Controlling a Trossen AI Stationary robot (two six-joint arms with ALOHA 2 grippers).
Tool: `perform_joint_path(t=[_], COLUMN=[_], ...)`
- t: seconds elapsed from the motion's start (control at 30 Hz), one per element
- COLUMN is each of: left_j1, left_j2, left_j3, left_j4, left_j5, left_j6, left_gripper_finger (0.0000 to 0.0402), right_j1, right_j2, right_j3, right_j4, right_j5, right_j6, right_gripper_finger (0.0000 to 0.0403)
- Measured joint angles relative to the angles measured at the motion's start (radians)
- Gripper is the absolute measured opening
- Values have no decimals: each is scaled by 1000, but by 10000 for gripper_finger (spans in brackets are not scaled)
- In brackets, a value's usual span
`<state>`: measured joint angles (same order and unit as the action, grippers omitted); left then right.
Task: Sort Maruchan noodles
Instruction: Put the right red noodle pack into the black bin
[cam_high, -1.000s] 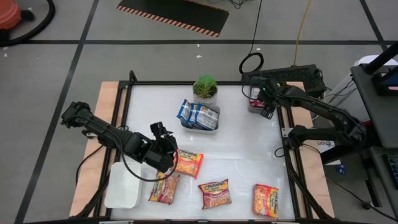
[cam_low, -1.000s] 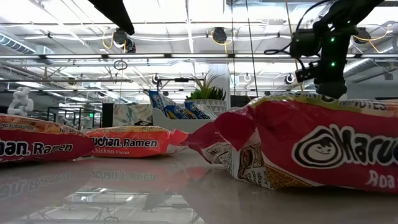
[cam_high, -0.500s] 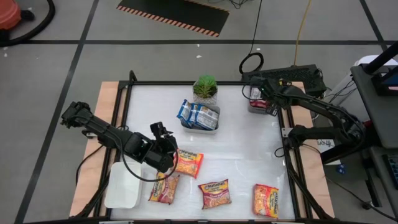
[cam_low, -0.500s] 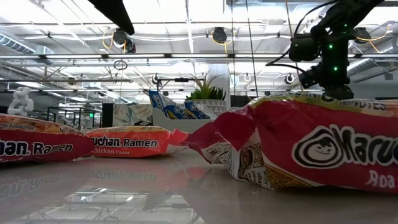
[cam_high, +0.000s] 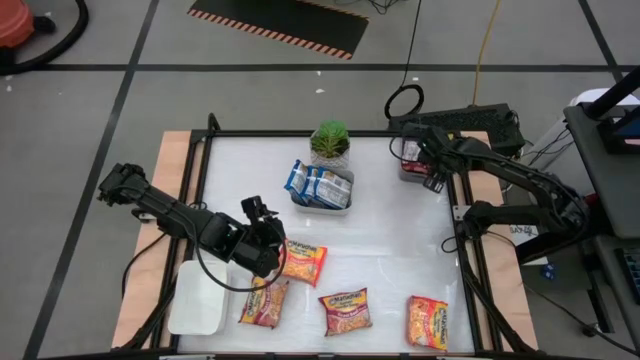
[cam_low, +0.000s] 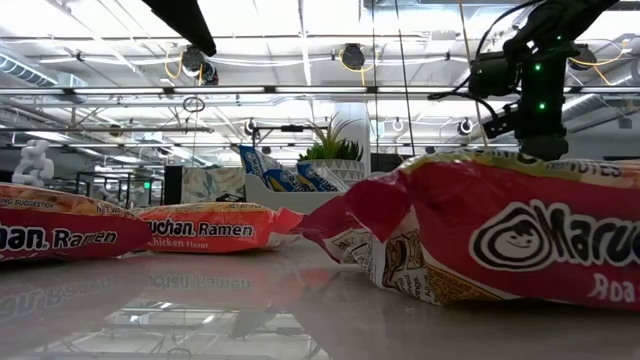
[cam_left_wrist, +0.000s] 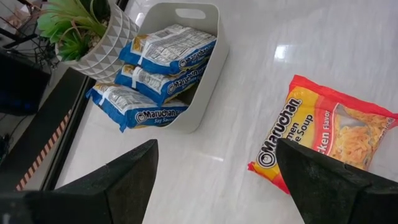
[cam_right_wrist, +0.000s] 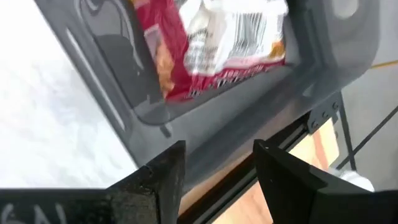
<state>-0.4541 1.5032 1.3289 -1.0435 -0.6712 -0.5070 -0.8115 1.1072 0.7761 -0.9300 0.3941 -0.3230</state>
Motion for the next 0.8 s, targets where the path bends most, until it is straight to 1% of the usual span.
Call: perform_joint_path(t=[0.17, 0.43, 0.53, 0.6, 0.73, 0.8], left_j1=[-5, -13, -13, -13, -13, -13], left_j2=[0, 0, 0, 0, 0, 0], left_j3=[0, 0, 0, 0, 0, 0], left_j4=[0, 0, 0, 0, 0, 0], left_j5=[0, 0, 0, 0, 0, 0], left_j6=[-1, -1, -1, -1, 7, 8], left_gripper_finger=[328, 328, 328, 328, 328, 328], right_j1=[-12, -12, -12, -12, -12, -12], right_j2=[0, 0, 0, -3, -43, -75], right_j3=[0, 0, 0, 0, 0, 0], right_j4=[-57, -56, -54, -54, -49, -48], right_j5=[74, 83, 104, 96, -4, -33], right_j6=[12, 17, 43, 80, 113, 127], right_gripper_finger=[180, 180, 180, 180, 180, 180])
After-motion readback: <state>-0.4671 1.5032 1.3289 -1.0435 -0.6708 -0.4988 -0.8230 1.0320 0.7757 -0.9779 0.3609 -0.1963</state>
